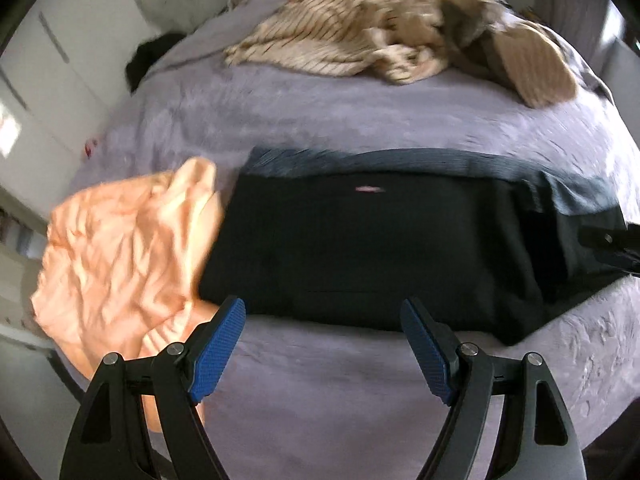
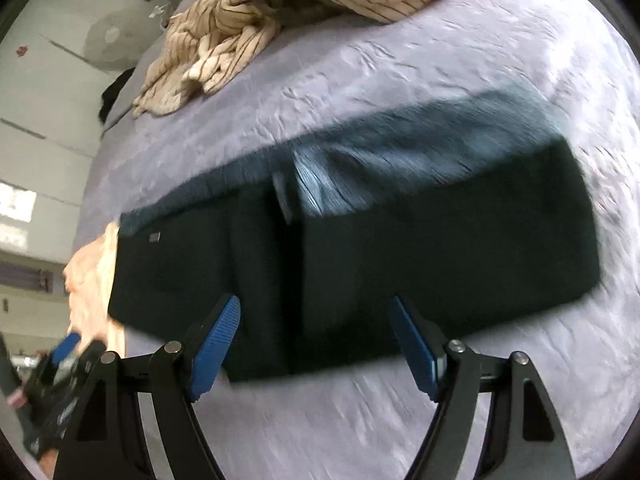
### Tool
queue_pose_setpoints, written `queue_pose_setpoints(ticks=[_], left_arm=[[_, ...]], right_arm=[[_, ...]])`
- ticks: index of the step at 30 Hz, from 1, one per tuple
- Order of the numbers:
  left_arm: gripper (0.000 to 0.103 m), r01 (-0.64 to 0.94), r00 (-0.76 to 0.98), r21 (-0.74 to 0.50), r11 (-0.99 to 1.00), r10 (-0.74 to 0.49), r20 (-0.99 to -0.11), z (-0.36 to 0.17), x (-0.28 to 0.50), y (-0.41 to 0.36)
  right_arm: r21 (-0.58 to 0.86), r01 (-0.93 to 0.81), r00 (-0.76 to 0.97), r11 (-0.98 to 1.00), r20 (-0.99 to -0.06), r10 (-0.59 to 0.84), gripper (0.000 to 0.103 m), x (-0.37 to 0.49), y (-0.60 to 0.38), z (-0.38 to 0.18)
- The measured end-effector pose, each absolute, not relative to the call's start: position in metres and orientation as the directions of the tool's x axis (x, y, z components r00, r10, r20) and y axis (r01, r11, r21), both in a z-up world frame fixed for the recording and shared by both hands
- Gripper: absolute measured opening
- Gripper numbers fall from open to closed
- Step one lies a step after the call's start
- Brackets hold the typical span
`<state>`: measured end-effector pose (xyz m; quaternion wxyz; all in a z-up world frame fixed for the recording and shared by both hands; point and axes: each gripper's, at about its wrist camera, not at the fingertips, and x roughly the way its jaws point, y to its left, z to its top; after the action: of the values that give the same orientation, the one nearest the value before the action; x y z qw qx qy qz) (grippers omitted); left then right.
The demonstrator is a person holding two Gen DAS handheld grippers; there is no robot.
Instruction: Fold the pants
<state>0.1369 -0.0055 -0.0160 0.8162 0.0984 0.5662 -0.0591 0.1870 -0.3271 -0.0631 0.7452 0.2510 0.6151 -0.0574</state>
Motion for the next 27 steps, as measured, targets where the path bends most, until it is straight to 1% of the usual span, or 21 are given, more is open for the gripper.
queue_pose_setpoints(ticks=[2, 3, 4, 5, 8, 13, 16, 21, 25, 27], left_arm=[[0.081, 0.171, 0.321, 0.080, 0.982, 0.021, -0.947, -0.024, 0.149, 0.019], [0.081, 0.154, 0.309, 0.076, 0.985, 0.025, -0.951, -0.027, 0.154, 0.028], [0.081, 0.127, 0.294, 0.072, 0.989, 0.031, -0.955, -0.031, 0.157, 0.040], [0.081, 0.105, 0.285, 0.066, 0.992, 0.033, -0.958, -0.033, 0.160, 0.050], [0.081, 0.030, 0.264, 0.038, 0.999, 0.029, -0.964, -0.042, 0.165, 0.076], [0.081, -0.105, 0.203, -0.043, 0.994, -0.021, -0.979, -0.059, 0.166, 0.107], [0.081, -0.150, 0.174, -0.073, 0.986, -0.047, -0.984, -0.068, 0.167, 0.113], [0.081, -0.185, 0.163, -0.185, 0.965, -0.155, -0.974, -0.076, 0.173, 0.110], [0.081, -0.188, 0.157, -0.254, 0.949, -0.226, -0.961, -0.079, 0.180, 0.100], [0.081, -0.180, 0.159, -0.285, 0.941, -0.258, -0.953, -0.079, 0.183, 0.094]], right_arm=[[0.288, 0.428, 0.174, 0.857, -0.956, 0.235, 0.080, 0.204, -0.319, -0.090], [0.269, 0.454, 0.126, 0.849, -0.963, 0.237, 0.082, 0.208, -0.315, -0.103], [0.229, 0.477, 0.104, 0.848, -0.973, 0.205, 0.082, 0.208, -0.309, -0.109], [0.207, 0.468, 0.102, 0.859, -0.978, 0.180, 0.083, 0.208, -0.303, -0.107], [0.181, 0.400, 0.076, 0.899, -0.983, 0.164, 0.084, 0.205, -0.286, -0.098], [0.107, 0.302, 0.005, 0.947, -0.994, 0.110, 0.084, 0.201, -0.271, -0.093], [0.111, 0.323, -0.009, 0.940, -0.993, 0.120, 0.084, 0.198, -0.273, -0.094], [0.126, 0.313, -0.007, 0.941, -0.991, 0.135, 0.084, 0.196, -0.277, -0.089], [0.091, 0.285, 0.046, 0.954, -0.996, 0.082, 0.084, 0.197, -0.274, -0.078], [0.092, 0.269, 0.066, 0.959, -0.995, 0.077, 0.084, 0.200, -0.271, -0.077]])
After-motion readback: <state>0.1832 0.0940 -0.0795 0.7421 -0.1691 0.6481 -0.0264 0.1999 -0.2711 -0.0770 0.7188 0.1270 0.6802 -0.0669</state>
